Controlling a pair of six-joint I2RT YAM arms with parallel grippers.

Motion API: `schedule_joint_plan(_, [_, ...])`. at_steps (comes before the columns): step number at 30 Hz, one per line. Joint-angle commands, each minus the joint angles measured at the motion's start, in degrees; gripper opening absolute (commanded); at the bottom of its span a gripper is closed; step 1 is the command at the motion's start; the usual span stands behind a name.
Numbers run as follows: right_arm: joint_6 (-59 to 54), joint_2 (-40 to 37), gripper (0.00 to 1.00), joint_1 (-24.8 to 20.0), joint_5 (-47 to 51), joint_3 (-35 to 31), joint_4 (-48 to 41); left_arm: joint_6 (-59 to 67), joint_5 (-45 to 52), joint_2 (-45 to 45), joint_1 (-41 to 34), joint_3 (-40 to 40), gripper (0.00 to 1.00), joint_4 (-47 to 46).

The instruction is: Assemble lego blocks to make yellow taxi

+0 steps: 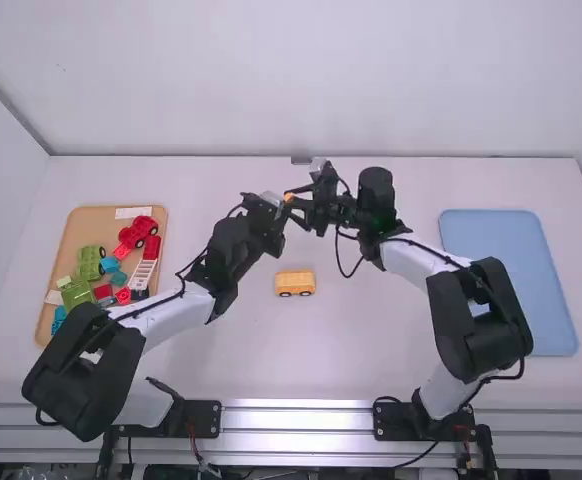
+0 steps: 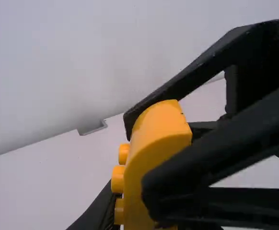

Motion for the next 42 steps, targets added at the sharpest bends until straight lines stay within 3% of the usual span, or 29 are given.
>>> schedule_joint_plan(1, [0.39, -0.79, 0.36, 0.72, -1.88, -1.05, -0.74, -0.17, 1.60, 0.04, -0.35, 1.18, 0.02, 1.57])
schedule_joint_plan(9, [0.39, -0.79, 0.34, 1.16, -1.84, -1.05, -0.61, 0.50, 1.62, 0.04, -0.57, 1.18, 0.02, 1.49])
schedule_joint_plan(13, [0.39, -0.79, 0.27, 1.16, -1.86, -1.05, -0.42, 0.39, 1.57, 0.04, -0.48, 1.18, 0.10, 1.44])
schedule_joint_plan(15, [0.35, -0.79, 0.24, 1.16, -1.84, -1.05, -0.44, 0.39, 1.60, 0.04, -0.57, 1.18, 0.19, 1.33])
schedule_joint_plan(17, [0.39, -0.79, 0.22, 0.87, -1.86, -1.05, -0.09, 0.15, 1.57, 0.04, -0.26, 1.18, 0.49, 1.31])
schedule_joint_plan(18, [0.33, -0.79, 0.22, 0.50, -1.81, -1.05, 0.02, -1.01, 1.55, 0.04, -0.15, 1.16, 0.99, 1.33])
schedule_joint_plan(24, [-0.37, -0.79, 0.14, -2.67, -4.52, -0.13, 0.35, -6.67, 1.55, -0.17, -0.42, 1.16, 0.99, -1.16])
schedule_joint_plan(27, [-3.08, -0.79, 0.19, -5.05, -11.28, 1.92, -2.58, -6.21, 2.05, -1.25, -0.26, 1.18, 0.99, -2.75])
schedule_joint_plan(33, [-14.75, -0.79, 0.16, -8.11, -21.75, 7.76, -16.20, -1.33, 25.38, -3.13, 7.34, 6.14, 0.99, -12.83])
schedule_joint_plan(34, [-18.67, -0.79, 0.15, -8.24, -23.61, 9.20, -20.33, 0.96, 36.92, -3.13, 10.88, 9.03, 0.99, -17.97])
schedule_joint_plan(38, [-25.07, -0.79, 0.15, -7.41, -26.56, 10.93, -25.86, 8.28, 58.80, 0.11, 14.80, 13.86, 0.99, -22.64])
schedule_joint_plan(42, [-27.74, -0.79, 0.15, -6.64, -29.77, 11.02, -26.29, 9.92, 67.54, 3.74, 15.87, 15.72, 0.99, -22.95])
